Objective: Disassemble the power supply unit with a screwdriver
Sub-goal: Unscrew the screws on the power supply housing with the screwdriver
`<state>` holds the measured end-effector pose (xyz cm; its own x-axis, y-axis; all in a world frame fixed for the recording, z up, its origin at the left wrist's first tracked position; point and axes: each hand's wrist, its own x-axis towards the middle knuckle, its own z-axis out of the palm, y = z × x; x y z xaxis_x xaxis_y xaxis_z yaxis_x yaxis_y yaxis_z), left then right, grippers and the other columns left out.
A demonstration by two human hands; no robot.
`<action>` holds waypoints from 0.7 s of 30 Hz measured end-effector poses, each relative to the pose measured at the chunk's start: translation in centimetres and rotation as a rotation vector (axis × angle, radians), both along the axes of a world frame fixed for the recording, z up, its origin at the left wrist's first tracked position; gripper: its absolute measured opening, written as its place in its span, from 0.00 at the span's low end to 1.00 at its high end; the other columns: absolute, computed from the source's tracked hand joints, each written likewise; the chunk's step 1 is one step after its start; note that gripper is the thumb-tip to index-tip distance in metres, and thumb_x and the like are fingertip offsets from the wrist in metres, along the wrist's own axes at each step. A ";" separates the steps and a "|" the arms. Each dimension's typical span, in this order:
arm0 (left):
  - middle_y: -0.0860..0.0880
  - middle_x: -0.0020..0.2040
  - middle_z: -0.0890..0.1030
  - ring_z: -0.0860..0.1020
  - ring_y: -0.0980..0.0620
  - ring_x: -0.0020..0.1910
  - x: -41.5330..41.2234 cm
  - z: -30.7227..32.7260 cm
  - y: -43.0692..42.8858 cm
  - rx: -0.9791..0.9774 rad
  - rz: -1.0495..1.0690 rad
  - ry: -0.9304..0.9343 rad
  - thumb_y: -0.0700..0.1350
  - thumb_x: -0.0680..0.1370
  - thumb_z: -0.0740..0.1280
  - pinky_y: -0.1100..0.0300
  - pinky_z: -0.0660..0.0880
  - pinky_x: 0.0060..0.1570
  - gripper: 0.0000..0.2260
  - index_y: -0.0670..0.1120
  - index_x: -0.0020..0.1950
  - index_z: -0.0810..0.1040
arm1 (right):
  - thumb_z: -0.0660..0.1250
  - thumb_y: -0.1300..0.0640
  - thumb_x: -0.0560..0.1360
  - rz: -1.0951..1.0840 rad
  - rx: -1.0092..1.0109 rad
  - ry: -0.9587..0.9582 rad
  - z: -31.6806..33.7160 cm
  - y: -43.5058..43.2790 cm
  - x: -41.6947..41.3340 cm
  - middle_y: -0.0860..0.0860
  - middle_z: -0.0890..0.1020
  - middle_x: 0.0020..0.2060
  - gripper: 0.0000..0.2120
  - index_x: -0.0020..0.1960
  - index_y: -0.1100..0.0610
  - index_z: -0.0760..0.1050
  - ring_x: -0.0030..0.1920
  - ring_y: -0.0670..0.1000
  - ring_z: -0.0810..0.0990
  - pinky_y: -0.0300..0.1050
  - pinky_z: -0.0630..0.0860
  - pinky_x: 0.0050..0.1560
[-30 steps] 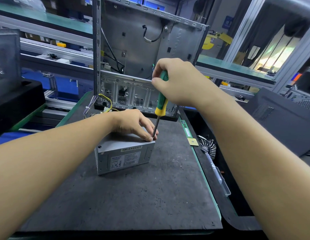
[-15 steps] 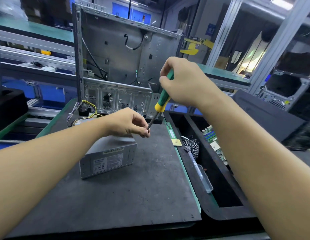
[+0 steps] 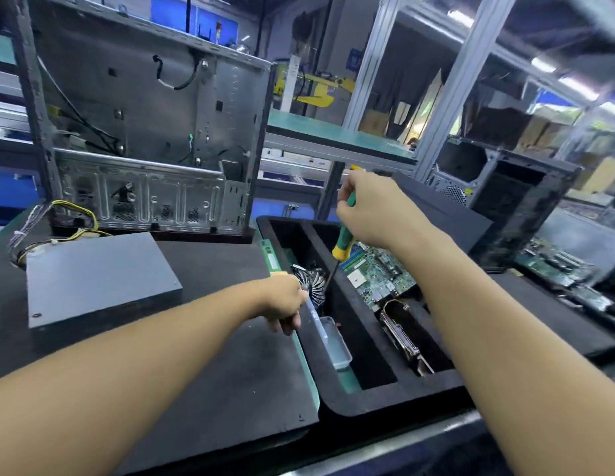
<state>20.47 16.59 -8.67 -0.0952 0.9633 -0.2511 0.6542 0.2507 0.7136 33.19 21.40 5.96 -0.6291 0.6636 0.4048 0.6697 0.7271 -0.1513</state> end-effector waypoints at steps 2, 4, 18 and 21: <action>0.37 0.30 0.79 0.75 0.51 0.25 1.6 -0.6 0.9 -0.010 0.028 -0.012 0.38 0.84 0.50 0.65 0.69 0.19 0.18 0.41 0.36 0.69 | 0.62 0.57 0.77 -0.037 -0.019 -0.006 -0.4 1.0 1.4 0.53 0.78 0.47 0.01 0.47 0.53 0.71 0.46 0.57 0.75 0.46 0.69 0.43; 0.42 0.28 0.77 0.74 0.50 0.23 2.7 -1.1 1.7 -0.002 0.067 -0.048 0.41 0.84 0.53 0.67 0.67 0.20 0.16 0.42 0.36 0.69 | 0.62 0.56 0.77 -0.065 -0.035 -0.008 -0.8 1.8 2.4 0.53 0.77 0.48 0.01 0.48 0.52 0.72 0.46 0.58 0.75 0.46 0.68 0.43; 0.49 0.32 0.84 0.82 0.54 0.30 5.2 -3.5 5.8 0.122 0.147 -0.145 0.36 0.78 0.67 0.64 0.76 0.28 0.06 0.43 0.42 0.80 | 0.63 0.55 0.78 -0.109 -0.023 0.016 -2.0 3.9 6.4 0.50 0.75 0.46 0.03 0.50 0.54 0.73 0.47 0.56 0.75 0.46 0.69 0.42; 0.46 0.37 0.86 0.82 0.52 0.32 5.4 -3.4 6.0 0.139 0.140 -0.069 0.36 0.77 0.69 0.62 0.79 0.33 0.04 0.44 0.46 0.81 | 0.62 0.56 0.78 -0.098 -0.027 0.019 -2.2 3.8 6.2 0.50 0.75 0.47 0.04 0.51 0.54 0.74 0.48 0.56 0.76 0.47 0.71 0.43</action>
<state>25.84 22.57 -12.09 -0.2175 0.9677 -0.1273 0.5682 0.2316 0.7896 39.41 25.16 3.77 -0.5530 0.7324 0.3972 0.7344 0.6536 -0.1827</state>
